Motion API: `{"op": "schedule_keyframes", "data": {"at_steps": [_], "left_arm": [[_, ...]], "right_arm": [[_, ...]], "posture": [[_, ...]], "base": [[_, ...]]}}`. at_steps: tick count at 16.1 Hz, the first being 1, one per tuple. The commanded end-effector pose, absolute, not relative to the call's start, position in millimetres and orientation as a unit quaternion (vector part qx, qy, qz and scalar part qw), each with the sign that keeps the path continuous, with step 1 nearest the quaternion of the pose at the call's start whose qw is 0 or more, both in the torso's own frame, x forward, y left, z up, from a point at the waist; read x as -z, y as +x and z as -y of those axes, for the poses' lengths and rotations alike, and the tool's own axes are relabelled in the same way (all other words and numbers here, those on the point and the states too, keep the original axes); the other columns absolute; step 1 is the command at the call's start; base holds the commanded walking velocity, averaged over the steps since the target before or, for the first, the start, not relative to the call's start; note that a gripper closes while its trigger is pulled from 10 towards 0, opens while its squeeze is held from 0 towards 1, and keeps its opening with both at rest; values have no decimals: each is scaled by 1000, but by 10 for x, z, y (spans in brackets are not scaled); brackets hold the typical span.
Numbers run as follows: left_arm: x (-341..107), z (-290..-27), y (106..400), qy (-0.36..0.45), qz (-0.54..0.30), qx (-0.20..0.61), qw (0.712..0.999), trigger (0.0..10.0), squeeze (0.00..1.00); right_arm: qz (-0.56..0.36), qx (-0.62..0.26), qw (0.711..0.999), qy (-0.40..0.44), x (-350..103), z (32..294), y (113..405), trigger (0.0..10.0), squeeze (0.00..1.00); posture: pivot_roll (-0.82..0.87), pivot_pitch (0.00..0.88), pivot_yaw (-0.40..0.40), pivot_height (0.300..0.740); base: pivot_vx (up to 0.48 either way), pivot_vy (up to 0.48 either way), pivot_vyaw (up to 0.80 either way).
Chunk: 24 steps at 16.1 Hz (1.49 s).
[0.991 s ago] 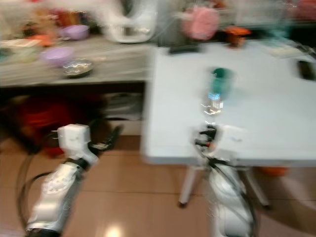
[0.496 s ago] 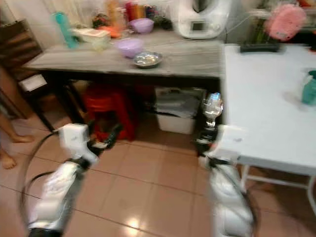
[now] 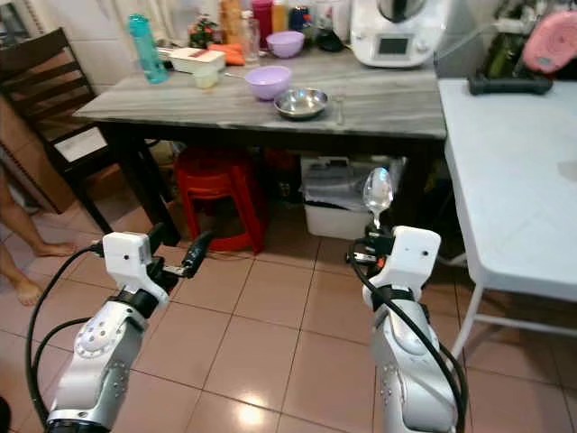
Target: Setting the table
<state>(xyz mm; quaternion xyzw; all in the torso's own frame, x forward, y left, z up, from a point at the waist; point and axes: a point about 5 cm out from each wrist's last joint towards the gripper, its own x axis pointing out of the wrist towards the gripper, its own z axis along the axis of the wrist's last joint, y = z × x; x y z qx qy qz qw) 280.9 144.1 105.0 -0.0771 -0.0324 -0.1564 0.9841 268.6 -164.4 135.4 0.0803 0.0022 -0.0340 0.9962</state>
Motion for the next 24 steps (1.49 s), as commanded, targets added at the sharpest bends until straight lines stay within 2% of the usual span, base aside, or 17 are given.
{"op": "schedule_keyframes", "data": {"at_steps": [1,11,24], "left_arm": [[-1103,-1439,2809,-77,41,165,982,10000,0],[-1003,-1561,2596,-74,28,136,988,10000,0],[-1032,-1490,2584,-78,26,157,984,10000,0]], "right_arm": [[12,33,996,79,-1412,1648,2683,10000,0],[24,57,997,40,-1385,1798,2429,10000,0],[22,54,998,36,-1405,1803,2442,10000,0]], "posture": [[-62,23,105,740],[-69,6,104,740],[-82,23,108,740]], "base": [[352,0,0],[407,0,-54],[425,0,-153]]}}
